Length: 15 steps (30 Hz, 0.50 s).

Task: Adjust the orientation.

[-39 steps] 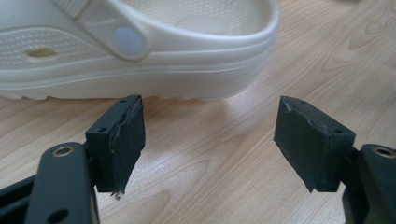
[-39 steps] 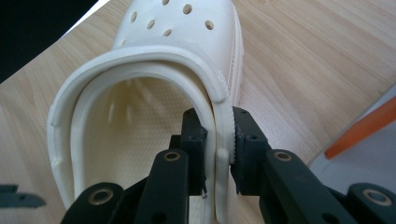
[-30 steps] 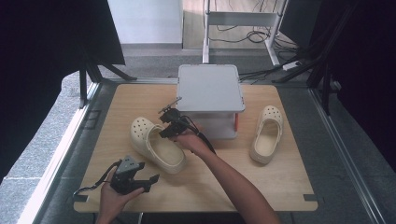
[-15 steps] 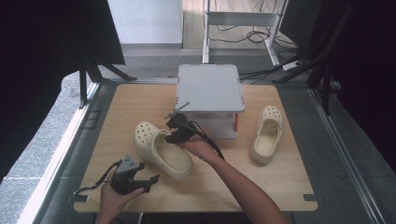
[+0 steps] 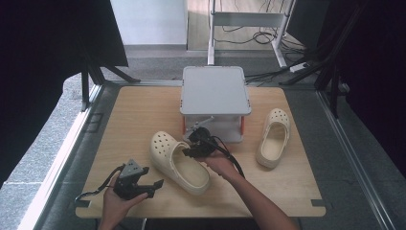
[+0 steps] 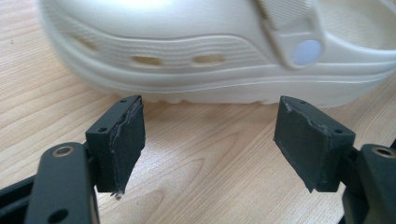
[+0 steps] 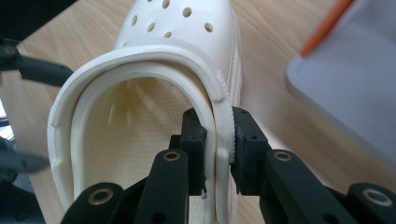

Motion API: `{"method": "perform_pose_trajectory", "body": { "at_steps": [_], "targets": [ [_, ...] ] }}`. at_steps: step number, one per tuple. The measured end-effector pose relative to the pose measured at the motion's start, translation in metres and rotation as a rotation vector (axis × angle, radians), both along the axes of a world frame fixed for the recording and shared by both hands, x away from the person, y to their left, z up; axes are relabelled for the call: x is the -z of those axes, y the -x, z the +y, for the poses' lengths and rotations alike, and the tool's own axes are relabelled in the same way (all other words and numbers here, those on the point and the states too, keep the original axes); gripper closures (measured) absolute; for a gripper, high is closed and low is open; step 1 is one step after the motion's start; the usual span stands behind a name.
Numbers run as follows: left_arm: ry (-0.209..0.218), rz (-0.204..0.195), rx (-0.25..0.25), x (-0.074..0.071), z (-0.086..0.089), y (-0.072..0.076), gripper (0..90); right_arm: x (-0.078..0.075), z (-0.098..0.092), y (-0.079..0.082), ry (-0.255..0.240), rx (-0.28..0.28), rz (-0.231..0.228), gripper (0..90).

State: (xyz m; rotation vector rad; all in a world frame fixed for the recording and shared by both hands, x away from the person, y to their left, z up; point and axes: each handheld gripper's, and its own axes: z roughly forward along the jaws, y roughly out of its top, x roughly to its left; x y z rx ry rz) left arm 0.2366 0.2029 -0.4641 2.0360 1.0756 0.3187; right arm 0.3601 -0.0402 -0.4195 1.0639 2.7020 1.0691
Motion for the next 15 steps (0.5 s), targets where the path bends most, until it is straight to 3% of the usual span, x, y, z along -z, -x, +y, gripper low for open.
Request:
{"method": "perform_pose_trajectory", "body": {
  "at_steps": [8,15],
  "targets": [
    [0.003,0.012,0.005,0.002,-0.003,-0.007,25.3,0.012,-0.045,0.017,-0.011,0.089,-0.001,77.5],
    [0.004,0.020,0.014,0.003,-0.004,-0.010,25.4,0.025,-0.068,0.027,-0.010,0.141,0.006,77.4]
  ]
}}
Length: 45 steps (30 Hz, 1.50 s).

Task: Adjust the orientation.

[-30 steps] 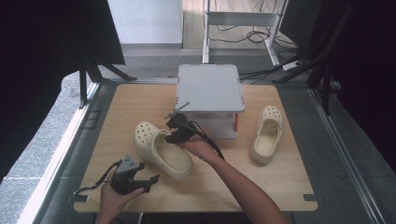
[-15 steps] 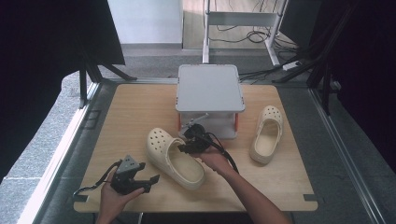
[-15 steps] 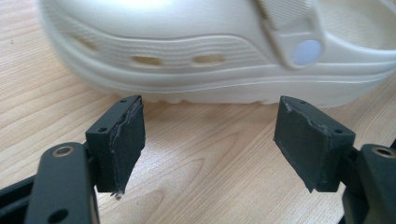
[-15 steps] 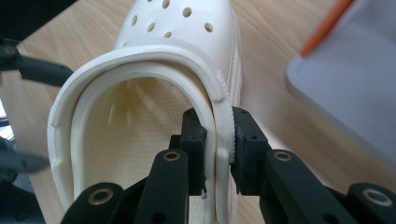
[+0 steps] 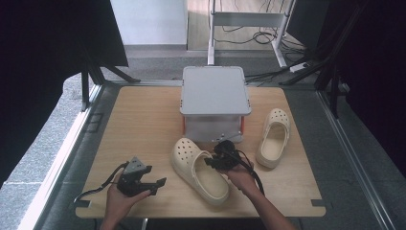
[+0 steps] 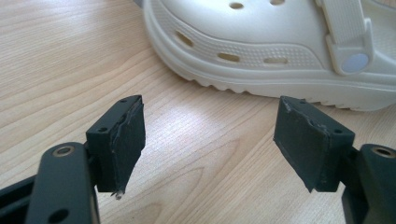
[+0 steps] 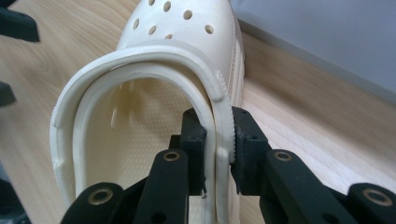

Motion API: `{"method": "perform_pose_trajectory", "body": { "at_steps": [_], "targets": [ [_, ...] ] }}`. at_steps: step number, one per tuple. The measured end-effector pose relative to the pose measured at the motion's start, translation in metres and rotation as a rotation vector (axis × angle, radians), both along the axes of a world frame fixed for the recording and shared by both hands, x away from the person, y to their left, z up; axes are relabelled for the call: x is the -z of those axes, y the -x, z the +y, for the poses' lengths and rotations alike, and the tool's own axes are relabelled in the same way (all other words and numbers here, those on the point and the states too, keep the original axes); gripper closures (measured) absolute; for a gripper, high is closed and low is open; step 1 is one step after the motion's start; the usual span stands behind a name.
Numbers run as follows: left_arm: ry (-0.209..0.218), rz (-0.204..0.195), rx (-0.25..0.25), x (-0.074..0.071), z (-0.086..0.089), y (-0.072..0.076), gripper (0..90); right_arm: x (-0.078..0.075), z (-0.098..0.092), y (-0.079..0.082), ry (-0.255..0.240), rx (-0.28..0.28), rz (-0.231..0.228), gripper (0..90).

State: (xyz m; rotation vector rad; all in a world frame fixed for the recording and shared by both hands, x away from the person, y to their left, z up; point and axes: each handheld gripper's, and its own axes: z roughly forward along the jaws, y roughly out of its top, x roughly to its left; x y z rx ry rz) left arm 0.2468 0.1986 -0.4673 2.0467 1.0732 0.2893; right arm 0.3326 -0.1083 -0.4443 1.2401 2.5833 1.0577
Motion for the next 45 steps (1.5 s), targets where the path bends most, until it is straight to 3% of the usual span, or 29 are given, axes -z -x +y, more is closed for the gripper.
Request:
{"method": "perform_pose_trajectory", "body": {
  "at_steps": [8,18,19,21,23,24,27,32,41,45],
  "targets": [
    [0.001,0.002,-0.003,0.000,0.000,0.000,25.4,0.012,-0.017,0.011,-0.003,0.065,-0.006,77.4],
    [-0.020,0.001,0.003,0.003,-0.001,-0.002,25.4,0.015,-0.024,0.022,-0.048,0.060,-0.012,73.8],
    [-0.023,-0.002,0.005,0.003,-0.001,-0.002,25.4,0.015,-0.025,0.023,-0.049,0.056,-0.016,72.5],
    [-0.026,-0.005,0.004,0.003,0.000,-0.002,25.4,0.012,-0.029,0.025,-0.068,0.026,-0.029,58.0],
    [-0.020,-0.009,0.006,0.002,0.000,-0.002,25.4,0.011,-0.029,0.025,-0.069,0.026,-0.036,56.7],
    [-0.017,-0.010,0.006,0.002,0.000,-0.002,25.4,0.008,-0.032,0.028,-0.074,0.018,-0.062,54.7],
    [-0.014,-0.022,-0.004,-0.001,0.003,-0.002,25.4,0.001,-0.041,0.033,-0.119,0.016,-0.084,49.3],
    [-0.011,-0.033,-0.017,-0.004,0.007,0.001,25.4,-0.006,-0.062,0.038,-0.166,0.047,-0.115,48.6],
    [-0.010,-0.022,-0.019,-0.003,0.004,0.001,25.3,-0.002,-0.091,0.028,-0.102,0.102,-0.123,48.8],
    [-0.005,-0.019,-0.024,-0.004,0.004,0.001,25.3,0.004,-0.104,0.019,-0.078,0.152,-0.104,51.0]
  ]
}}
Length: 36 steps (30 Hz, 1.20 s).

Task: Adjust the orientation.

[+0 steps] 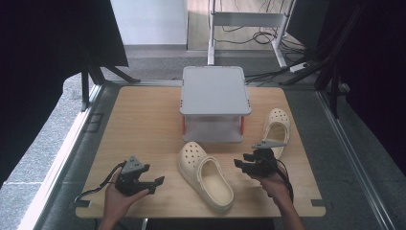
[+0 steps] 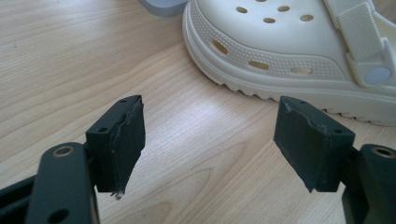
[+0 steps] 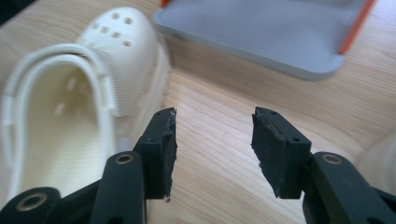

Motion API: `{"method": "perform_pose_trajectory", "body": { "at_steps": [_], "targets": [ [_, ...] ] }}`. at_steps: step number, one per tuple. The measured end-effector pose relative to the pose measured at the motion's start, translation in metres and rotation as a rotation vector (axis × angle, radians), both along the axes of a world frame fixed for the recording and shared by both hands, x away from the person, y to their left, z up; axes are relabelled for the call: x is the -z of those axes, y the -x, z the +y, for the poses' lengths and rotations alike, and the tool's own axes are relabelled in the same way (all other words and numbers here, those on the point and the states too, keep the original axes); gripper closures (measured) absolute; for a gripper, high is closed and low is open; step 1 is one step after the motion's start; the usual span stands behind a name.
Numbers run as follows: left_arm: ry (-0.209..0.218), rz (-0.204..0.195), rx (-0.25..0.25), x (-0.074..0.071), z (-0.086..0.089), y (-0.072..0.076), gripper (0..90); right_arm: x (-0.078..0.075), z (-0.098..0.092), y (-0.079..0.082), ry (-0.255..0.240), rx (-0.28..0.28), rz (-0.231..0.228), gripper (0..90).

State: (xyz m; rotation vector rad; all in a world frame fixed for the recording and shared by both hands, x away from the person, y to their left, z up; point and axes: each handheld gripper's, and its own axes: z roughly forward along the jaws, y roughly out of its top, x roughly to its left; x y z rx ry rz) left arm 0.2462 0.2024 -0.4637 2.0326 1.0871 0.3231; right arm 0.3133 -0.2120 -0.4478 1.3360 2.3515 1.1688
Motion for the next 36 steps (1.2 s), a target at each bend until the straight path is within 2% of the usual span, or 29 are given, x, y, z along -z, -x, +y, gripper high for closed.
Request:
{"method": "perform_pose_trajectory", "body": {
  "at_steps": [12,13,14,15,16,18,24,26,27,28,30,33,34,36],
  "targets": [
    [-0.002,0.014,0.018,0.003,-0.004,-0.001,25.3,0.015,-0.006,-0.019,0.068,0.043,0.055,57.9],
    [-0.018,0.008,0.018,0.002,-0.005,-0.001,25.3,0.017,-0.006,-0.021,0.068,0.045,0.061,58.8],
    [-0.021,0.007,0.020,0.002,-0.006,-0.001,25.4,0.019,-0.006,-0.024,0.081,0.063,0.065,62.6],
    [-0.020,0.008,0.023,0.002,-0.007,-0.001,25.4,0.019,-0.006,-0.024,0.081,0.063,0.065,62.6],
    [-0.020,0.011,0.027,0.003,-0.008,-0.001,25.3,0.022,-0.008,-0.027,0.106,0.085,0.063,68.4],
    [-0.031,0.016,0.032,0.005,-0.010,-0.001,25.3,0.023,-0.009,-0.028,0.113,0.092,0.063,70.0],
    [-0.034,0.022,0.036,0.007,-0.012,-0.002,25.3,0.032,-0.018,-0.036,0.125,0.140,0.081,83.7],
    [-0.033,0.022,0.035,0.006,-0.011,-0.002,25.3,0.033,-0.018,-0.037,0.131,0.149,0.080,84.3],
    [-0.033,0.020,0.035,0.006,-0.011,-0.001,25.3,0.035,-0.019,-0.038,0.161,0.167,0.073,84.8],
    [-0.033,0.020,0.034,0.006,-0.012,-0.001,25.3,0.036,-0.020,-0.038,0.171,0.170,0.070,84.9],
    [-0.031,0.019,0.035,0.006,-0.012,-0.001,25.3,0.038,-0.021,-0.039,0.168,0.174,0.081,85.1],
    [-0.033,0.020,0.038,0.006,-0.012,-0.001,25.3,0.040,-0.025,-0.040,0.184,0.195,0.075,86.0],
    [-0.034,0.021,0.039,0.006,-0.013,-0.001,25.3,0.040,-0.029,-0.041,0.158,0.192,0.084,86.7],
    [-0.033,0.021,0.041,0.006,-0.013,-0.002,25.3,0.040,-0.030,-0.041,0.152,0.191,0.085,87.3]
  ]
}}
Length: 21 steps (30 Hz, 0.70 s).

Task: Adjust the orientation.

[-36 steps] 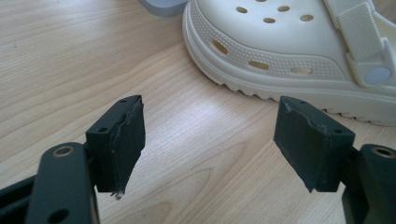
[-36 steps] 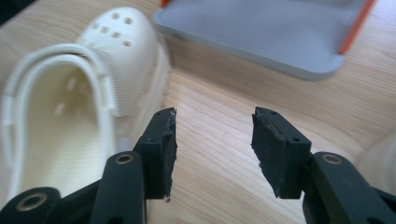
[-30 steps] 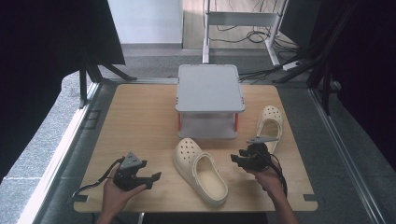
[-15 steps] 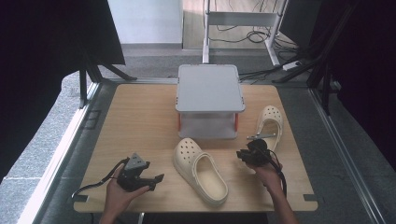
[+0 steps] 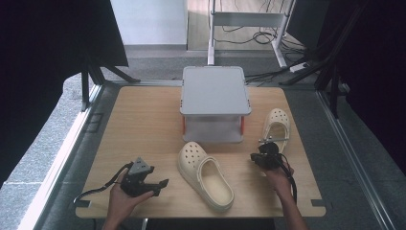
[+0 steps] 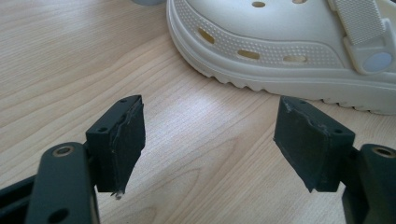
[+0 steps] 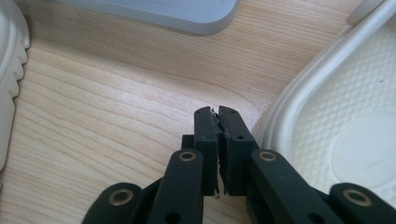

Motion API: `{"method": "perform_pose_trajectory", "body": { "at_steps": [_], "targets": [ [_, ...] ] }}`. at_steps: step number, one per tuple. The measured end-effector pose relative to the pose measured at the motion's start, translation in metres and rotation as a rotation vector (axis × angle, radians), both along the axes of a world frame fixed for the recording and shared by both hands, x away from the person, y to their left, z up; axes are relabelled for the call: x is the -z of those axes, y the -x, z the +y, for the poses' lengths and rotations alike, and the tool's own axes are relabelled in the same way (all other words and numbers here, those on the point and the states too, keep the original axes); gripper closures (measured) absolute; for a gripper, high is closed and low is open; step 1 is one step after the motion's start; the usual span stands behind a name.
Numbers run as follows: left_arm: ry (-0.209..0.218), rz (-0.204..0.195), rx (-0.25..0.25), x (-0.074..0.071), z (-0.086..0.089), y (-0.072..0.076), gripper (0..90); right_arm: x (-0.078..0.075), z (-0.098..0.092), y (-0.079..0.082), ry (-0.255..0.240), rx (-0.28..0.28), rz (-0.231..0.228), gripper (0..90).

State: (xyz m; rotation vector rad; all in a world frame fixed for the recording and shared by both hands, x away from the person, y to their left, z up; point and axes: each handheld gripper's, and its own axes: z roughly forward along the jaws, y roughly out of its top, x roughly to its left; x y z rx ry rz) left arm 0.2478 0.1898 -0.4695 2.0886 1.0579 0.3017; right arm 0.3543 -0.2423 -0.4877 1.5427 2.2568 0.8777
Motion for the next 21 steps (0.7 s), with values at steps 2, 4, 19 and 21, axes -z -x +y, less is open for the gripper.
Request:
{"method": "perform_pose_trajectory", "body": {
  "at_steps": [2,4,19,21],
  "targets": [
    [0.002,-0.001,0.001,-0.001,0.000,0.000,25.3,0.000,-0.001,0.001,0.002,0.000,0.002,88.6],
    [0.003,-0.003,0.001,-0.001,0.001,0.000,25.3,0.000,-0.002,0.002,-0.004,-0.001,0.007,89.2],
    [0.004,-0.009,0.001,-0.003,0.002,-0.002,25.3,-0.004,-0.028,0.015,-0.033,0.032,0.018,90.0],
    [0.003,-0.011,-0.001,-0.004,0.003,-0.002,25.3,-0.006,-0.031,0.017,-0.042,0.033,0.014,90.0]
  ]
}}
